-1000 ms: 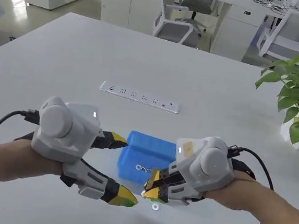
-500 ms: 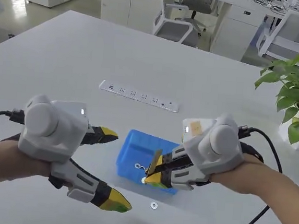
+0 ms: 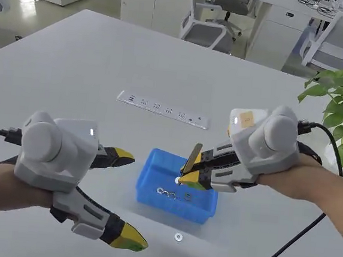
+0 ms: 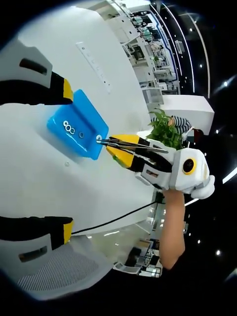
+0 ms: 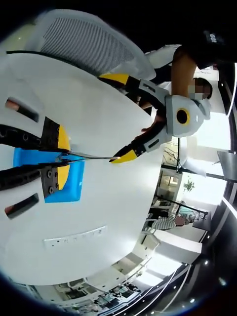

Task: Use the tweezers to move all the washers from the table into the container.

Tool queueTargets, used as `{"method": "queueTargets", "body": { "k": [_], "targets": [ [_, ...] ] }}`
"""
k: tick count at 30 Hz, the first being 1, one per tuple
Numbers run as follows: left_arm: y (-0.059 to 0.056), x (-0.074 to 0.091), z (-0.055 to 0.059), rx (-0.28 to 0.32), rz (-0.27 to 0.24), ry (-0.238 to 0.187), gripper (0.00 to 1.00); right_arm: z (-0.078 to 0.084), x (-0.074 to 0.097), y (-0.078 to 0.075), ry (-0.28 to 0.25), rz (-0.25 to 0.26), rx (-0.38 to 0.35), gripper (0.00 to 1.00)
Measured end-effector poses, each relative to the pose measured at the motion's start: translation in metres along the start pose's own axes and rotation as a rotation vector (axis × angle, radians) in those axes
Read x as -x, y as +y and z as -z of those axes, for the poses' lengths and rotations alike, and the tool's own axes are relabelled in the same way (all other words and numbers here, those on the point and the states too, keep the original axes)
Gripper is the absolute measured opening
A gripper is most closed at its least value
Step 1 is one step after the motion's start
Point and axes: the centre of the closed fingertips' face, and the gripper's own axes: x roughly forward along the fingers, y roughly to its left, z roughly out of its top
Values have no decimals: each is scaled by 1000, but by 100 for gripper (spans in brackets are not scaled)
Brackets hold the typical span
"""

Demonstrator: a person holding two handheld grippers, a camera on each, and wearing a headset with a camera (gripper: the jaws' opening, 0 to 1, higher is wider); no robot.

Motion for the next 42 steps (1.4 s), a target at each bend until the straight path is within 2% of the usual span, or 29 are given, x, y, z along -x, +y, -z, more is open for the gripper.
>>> {"method": "queueTargets", "body": {
  "k": [5, 20, 30, 34, 42],
  "targets": [
    [1, -1, 3, 5, 1, 1, 99, 10, 0, -18, 4, 28, -1, 9],
    [5, -1, 3, 13, -5, -16, 99, 43, -18, -44, 17, 53, 17, 9],
    [8, -4, 0, 8, -6, -31, 99, 68, -32, -47, 28, 35, -12, 9],
    [10, -7, 2, 11, -5, -25, 99, 77, -39, -46, 40, 18, -27, 9],
    [14, -12, -1, 12, -3, -34, 99, 89, -47, -48, 46, 10, -55, 9]
  ]
}}
